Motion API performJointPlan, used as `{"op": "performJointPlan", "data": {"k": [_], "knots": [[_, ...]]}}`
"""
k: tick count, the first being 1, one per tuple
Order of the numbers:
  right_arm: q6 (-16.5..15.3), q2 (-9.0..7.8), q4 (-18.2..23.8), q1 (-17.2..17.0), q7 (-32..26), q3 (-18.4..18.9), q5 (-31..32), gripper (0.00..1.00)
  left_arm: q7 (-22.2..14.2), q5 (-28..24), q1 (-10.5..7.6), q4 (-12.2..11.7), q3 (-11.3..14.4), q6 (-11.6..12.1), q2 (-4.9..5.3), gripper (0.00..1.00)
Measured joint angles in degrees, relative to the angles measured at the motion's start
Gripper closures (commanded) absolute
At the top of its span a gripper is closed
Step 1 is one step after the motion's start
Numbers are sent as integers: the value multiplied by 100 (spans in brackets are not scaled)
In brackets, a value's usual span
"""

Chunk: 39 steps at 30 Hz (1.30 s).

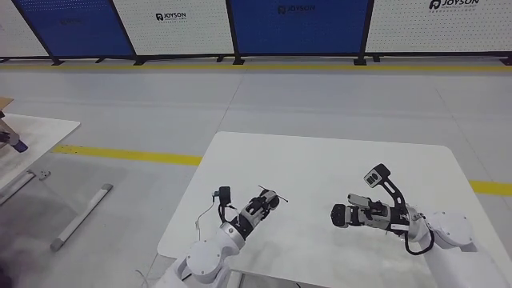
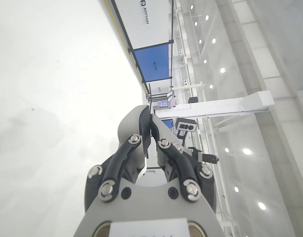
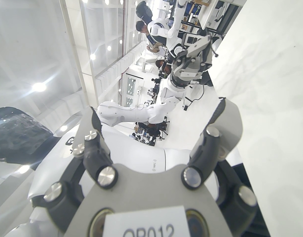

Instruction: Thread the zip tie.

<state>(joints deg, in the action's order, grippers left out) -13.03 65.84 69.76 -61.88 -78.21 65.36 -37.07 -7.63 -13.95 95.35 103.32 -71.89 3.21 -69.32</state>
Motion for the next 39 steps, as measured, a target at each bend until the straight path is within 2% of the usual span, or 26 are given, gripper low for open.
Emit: {"op": "performJointPlan", "data": {"k": [6, 10, 12, 14, 23, 25, 27, 29, 31, 39], "knots": [[0, 0, 0, 0, 0, 0, 0, 0, -12, -535, 149, 480, -236, 627, 0, 100], [0, 0, 0, 0, 0, 0, 0, 0, -113, -808, 303, 968, -482, 861, 20, 100], [0, 0, 0, 0, 0, 0, 0, 0, -152, -883, 431, 1260, -612, 1016, 30, 100], [0, 0, 0, 0, 0, 0, 0, 0, -183, -976, 571, 1483, -712, 1062, 40, 100], [0, 0, 0, 0, 0, 0, 0, 0, -199, -1005, 580, 1498, -704, 1005, 40, 100], [0, 0, 0, 0, 0, 0, 0, 0, -312, -1079, 537, 1460, -656, 910, 39, 100], [0, 0, 0, 0, 0, 0, 0, 0, -627, -996, 486, 1385, -603, 807, 57, 100], [0, 0, 0, 0, 0, 0, 0, 0, -943, -789, 476, 1313, -542, 896, 73, 100], [0, 0, 0, 0, 0, 0, 0, 0, -1100, -868, 499, 1295, -506, 990, 76, 100], [0, 0, 0, 0, 0, 0, 0, 0, -1098, -944, 503, 1293, -512, 1003, 74, 100]]}}
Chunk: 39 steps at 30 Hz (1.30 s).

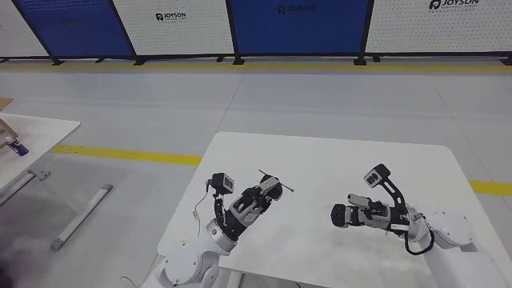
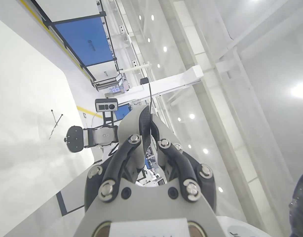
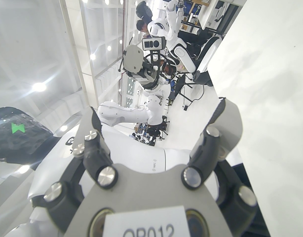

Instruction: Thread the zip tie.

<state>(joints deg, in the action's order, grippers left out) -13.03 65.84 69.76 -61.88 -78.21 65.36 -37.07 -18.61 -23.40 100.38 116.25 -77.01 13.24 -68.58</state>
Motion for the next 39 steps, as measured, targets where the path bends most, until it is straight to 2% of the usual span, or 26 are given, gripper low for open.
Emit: {"op": "performJointPlan", "data": {"k": [3, 5, 8, 15, 20, 27, 30, 33, 39], "knots": [[0, 0, 0, 0, 0, 0, 0, 0, 171, -266, -35, 40, -14, 90, -19, 100], [0, 0, 0, 0, 0, 0, 0, 0, 239, -554, -13, 90, -85, 279, -28, 100], [0, 0, 0, 0, 0, 0, 0, 0, 259, -708, 45, 114, -178, 448, -29, 100], [0, 0, 0, 0, 0, 0, 0, 0, 273, -673, 34, 96, -172, 418, -28, 100], [0, 0, 0, 0, 0, 0, 0, 0, 459, 85, -123, -144, 46, 14, -31, 100], [0, 0, 0, 0, 0, 0, 0, 0, 584, 960, -368, -732, 483, -199, -56, 100], [0, 0, 0, 0, 0, 0, 0, 0, 694, 1334, -462, -974, 631, -207, -67, 100], [0, 0, 0, 0, 0, 0, 0, 0, 818, 1260, -482, -984, 669, -182, -81, 100], [0, 0, 0, 0, 0, 0, 0, 0, 819, 1233, -480, -973, 664, -177, -81, 100]]}}
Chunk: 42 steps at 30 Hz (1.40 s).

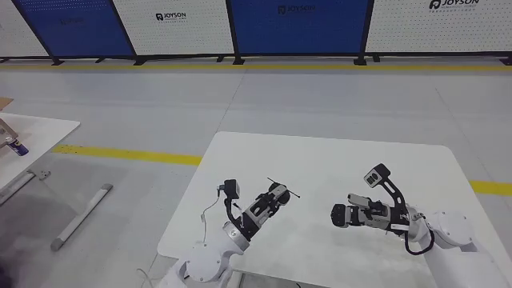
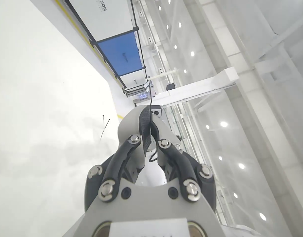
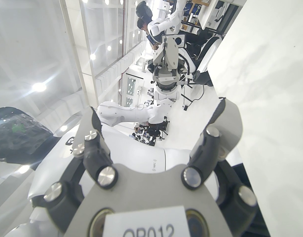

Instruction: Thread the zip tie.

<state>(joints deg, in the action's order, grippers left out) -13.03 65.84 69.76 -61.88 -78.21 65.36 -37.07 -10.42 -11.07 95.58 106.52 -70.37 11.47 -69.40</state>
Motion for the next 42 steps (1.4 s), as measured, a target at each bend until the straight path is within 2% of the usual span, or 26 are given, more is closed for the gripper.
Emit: {"op": "performJointPlan", "data": {"k": [4, 12, 16, 25, 28, 31, 33, 42], "knots": [[0, 0, 0, 0, 0, 0, 0, 0, 1, 8, -7, -10, 7, -16, 0, 100], [0, 0, 0, 0, 0, 0, 0, 0, -109, 436, -104, -244, 131, -336, 16, 100], [0, 0, 0, 0, 0, 0, 0, 0, -179, 653, -134, -344, 170, -602, 28, 100], [0, 0, 0, 0, 0, 0, 0, 0, -168, 661, -140, -350, 172, -585, 28, 100], [0, 0, 0, 0, 0, 0, 0, 0, -109, 1063, -216, -463, 281, -674, 31, 100], [0, 0, 0, 0, 0, 0, 0, 0, -202, 1551, -302, -546, 448, -879, 39, 100], [0, 0, 0, 0, 0, 0, 0, 0, -256, 1688, -324, -545, 503, -985, 42, 100], [0, 0, 0, 0, 0, 0, 0, 0, -241, 1660, -335, -528, 515, -973, 39, 100]]}}
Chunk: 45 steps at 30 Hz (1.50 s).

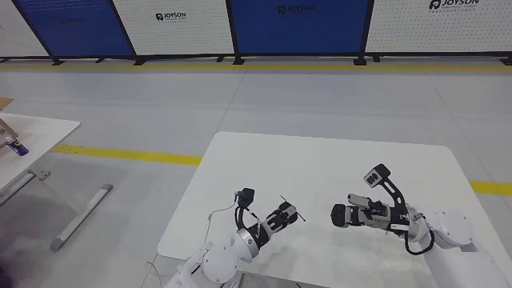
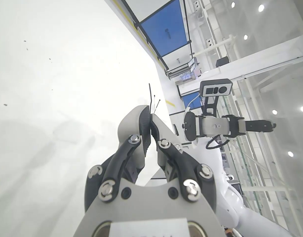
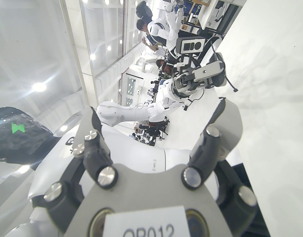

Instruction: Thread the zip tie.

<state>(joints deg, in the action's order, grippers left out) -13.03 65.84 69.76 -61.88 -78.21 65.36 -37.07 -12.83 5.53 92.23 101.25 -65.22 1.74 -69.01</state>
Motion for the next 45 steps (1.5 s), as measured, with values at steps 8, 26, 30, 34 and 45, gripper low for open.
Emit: {"op": "performJointPlan", "data": {"k": [8, 26, 30, 34, 45], "knots": [[0, 0, 0, 0, 0, 0, 0, 0, -153, -998, 90, 170, -228, 945, 11, 100], [0, 0, 0, 0, 0, 0, 0, 0, -630, -1564, 274, 289, -376, 1350, 68, 100], [0, 0, 0, 0, 0, 0, 0, 0, -731, -1694, 292, 380, -348, 1625, 74, 100], [0, 0, 0, 0, 0, 0, 0, 0, -635, -2056, 374, 648, -478, 1786, 71, 100], [0, 0, 0, 0, 0, 0, 0, 0, -459, -2450, 434, 655, -592, 1773, 50, 100]]}}
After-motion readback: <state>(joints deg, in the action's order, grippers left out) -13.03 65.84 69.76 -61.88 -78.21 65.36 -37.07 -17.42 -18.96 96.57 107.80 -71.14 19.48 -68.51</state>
